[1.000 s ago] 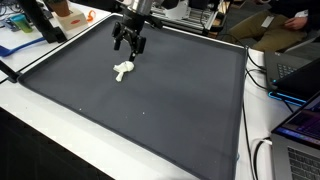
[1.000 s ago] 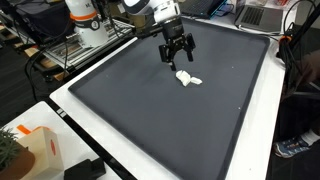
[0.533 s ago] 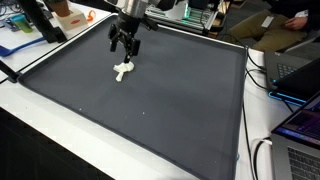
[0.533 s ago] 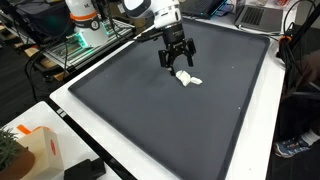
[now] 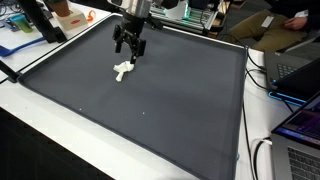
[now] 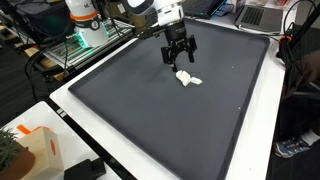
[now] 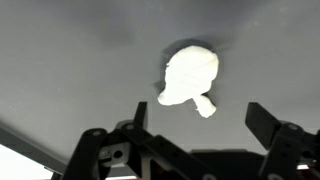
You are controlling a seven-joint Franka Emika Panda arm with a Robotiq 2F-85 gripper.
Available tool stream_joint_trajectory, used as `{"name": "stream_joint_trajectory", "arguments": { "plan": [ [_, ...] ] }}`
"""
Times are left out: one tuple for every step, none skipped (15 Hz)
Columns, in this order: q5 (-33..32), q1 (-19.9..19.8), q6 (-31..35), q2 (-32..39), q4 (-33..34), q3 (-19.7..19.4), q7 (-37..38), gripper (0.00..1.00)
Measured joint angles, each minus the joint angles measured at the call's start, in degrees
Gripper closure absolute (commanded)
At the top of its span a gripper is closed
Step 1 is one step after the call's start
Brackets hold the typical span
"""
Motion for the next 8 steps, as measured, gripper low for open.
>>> {"name": "stream_joint_trajectory", "arguments": {
  "plan": [
    [0.2,0.2,0.0,0.6,-0.6,0.3,-0.8,0.00],
    [0.5,0.4,0.0,1.1,-1.2,0.6,-1.6,0.00],
    [0.8,0.6,0.0,1.8,-1.8,0.6,-2.5,0.00],
    [1.3,0.6,0.0,2.3,-2.2,0.6,-3.3,0.00],
    [1.8,0.6,0.0,2.6,-2.3,0.4,-4.0,0.00],
    [2.2,0.6,0.0,2.8,-2.3,0.1,-4.7,0.00],
    [2.7,0.5,-0.1,3.1,-2.3,-0.1,-5.5,0.00],
    [3.3,0.5,-0.3,3.4,-2.3,-0.2,-6.5,0.00]
  ]
}}
